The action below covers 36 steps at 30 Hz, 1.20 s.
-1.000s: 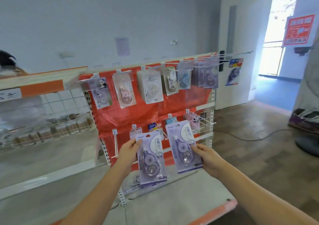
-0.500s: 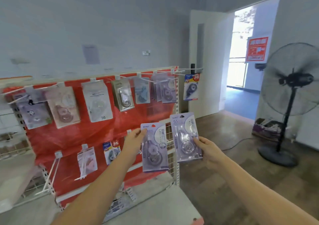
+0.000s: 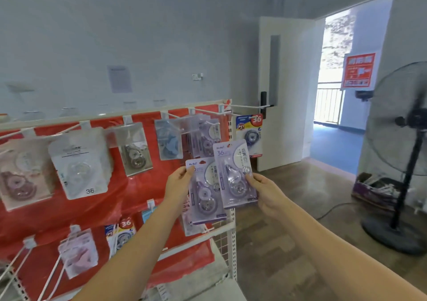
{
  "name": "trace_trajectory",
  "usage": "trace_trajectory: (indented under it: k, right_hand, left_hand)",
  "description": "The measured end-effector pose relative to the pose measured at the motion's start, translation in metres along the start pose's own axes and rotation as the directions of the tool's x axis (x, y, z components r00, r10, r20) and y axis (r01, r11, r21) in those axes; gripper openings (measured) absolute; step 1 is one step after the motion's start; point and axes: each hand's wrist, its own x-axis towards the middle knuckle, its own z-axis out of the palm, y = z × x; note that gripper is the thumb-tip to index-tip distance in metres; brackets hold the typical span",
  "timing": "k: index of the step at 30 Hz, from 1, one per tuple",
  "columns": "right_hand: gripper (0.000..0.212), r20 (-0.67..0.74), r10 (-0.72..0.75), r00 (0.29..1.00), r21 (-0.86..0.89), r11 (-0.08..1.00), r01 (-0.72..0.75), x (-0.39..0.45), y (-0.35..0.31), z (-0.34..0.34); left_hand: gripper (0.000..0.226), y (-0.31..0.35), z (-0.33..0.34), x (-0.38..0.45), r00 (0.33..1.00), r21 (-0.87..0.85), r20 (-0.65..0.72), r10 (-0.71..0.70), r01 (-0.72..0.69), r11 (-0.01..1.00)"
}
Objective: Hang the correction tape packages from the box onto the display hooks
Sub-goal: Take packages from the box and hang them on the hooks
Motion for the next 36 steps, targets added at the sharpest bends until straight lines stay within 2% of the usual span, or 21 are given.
trace_trajectory:
  k: [5, 9, 17, 19, 26, 29, 32, 33, 36]
  right_hand:
    - [0.017, 0.052, -0.016, 0.999, 0.034, 0.999, 0.015, 0.067, -0.007, 0.006]
    - [0.018, 0.081, -0.049, 0.996, 0.01, 0.999, 0.048, 0.108, -0.016, 0.01]
    - [0.019, 0.11, -0.082, 0.99, -0.186, 0.977, 0.102, 0.162, -0.005, 0.005]
    - [0.02, 0.11, -0.078, 0.991, -0.242, 0.965, 0.103, 0.176, -0.004, 0.009]
    - [0.021, 0.096, -0.046, 0.994, -0.307, 0.949, 0.074, 0.222, -0.003, 0.032]
    - [0.028, 0.093, -0.046, 0.995, -0.329, 0.941, 0.074, 0.238, -0.001, 0.04]
    - [0.031, 0.102, -0.048, 0.994, -0.355, 0.931, 0.081, 0.245, -0.002, 0.046]
    - [0.031, 0.113, -0.044, 0.993, -0.359, 0.93, 0.082, 0.249, -0.001, 0.047]
    - [0.032, 0.119, -0.026, 0.993, -0.366, 0.928, 0.068, 0.256, 0.0, 0.052]
  left_hand:
    - [0.012, -0.006, 0.015, 0.057, 0.999, -0.054, -0.042, 0.004, -0.007, 0.998]
    - [0.018, -0.016, 0.02, 0.096, 0.998, 0.018, -0.061, 0.012, -0.011, 1.0]
    - [0.014, -0.039, 0.028, 0.13, 0.993, 0.09, -0.112, -0.031, 0.041, 0.995]
    - [0.013, -0.043, 0.025, 0.134, 0.99, 0.06, -0.133, -0.043, 0.051, 0.997]
    - [0.012, -0.045, 0.012, 0.135, 0.968, 0.058, -0.251, -0.005, 0.021, 0.998]
    - [0.025, -0.051, 0.001, 0.136, 0.955, 0.055, -0.295, -0.026, 0.044, 0.997]
    - [0.058, -0.073, -0.014, 0.143, 0.953, 0.028, -0.297, -0.062, 0.073, 0.997]
    - [0.056, -0.074, -0.014, 0.142, 0.949, 0.023, -0.304, -0.081, 0.092, 0.996]
    - [0.024, -0.053, -0.003, 0.13, 0.942, -0.004, -0.324, -0.088, 0.091, 0.996]
